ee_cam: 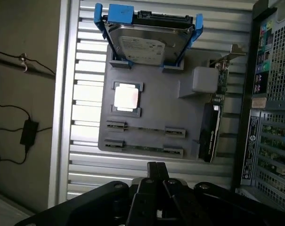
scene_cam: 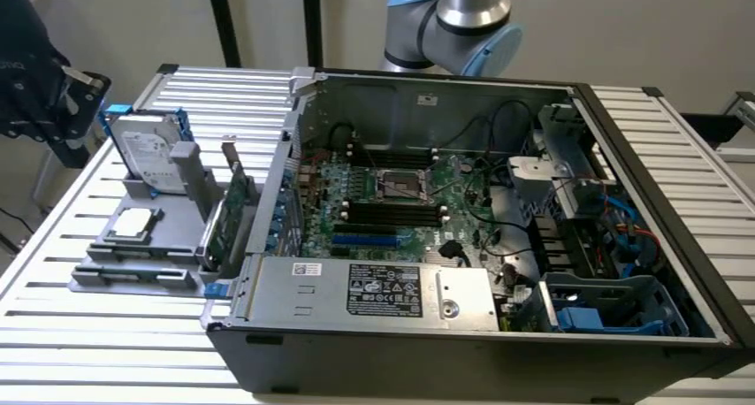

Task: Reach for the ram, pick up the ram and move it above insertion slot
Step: 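Reach for the ram, then pick up the ram and move it above insertion slot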

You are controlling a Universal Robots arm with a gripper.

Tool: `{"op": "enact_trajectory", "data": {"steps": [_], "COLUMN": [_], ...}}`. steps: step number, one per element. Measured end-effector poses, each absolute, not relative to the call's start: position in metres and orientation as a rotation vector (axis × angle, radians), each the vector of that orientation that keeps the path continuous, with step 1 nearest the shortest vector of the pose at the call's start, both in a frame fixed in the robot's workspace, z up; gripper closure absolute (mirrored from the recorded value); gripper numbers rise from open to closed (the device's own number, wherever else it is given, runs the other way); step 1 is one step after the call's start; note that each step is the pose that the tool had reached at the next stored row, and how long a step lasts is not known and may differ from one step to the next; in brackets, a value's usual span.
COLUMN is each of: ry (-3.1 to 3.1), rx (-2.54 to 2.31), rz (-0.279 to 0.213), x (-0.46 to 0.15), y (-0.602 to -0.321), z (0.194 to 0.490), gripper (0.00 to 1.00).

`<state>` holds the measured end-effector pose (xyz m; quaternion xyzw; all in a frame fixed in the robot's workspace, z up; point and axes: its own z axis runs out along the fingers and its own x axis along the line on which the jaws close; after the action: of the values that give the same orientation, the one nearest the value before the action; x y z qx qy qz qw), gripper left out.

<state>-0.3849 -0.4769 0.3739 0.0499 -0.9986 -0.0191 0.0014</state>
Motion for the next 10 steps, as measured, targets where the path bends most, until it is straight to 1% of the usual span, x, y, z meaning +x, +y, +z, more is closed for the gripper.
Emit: {"op": "enact_trajectory", "data": {"steps": [10], "ry": [-3.104], "rx": [0.441], "rz": [-0.059], "x": [-0.3849], "y": [-0.4769], "z": [0.3668], "gripper": [0.89]}}
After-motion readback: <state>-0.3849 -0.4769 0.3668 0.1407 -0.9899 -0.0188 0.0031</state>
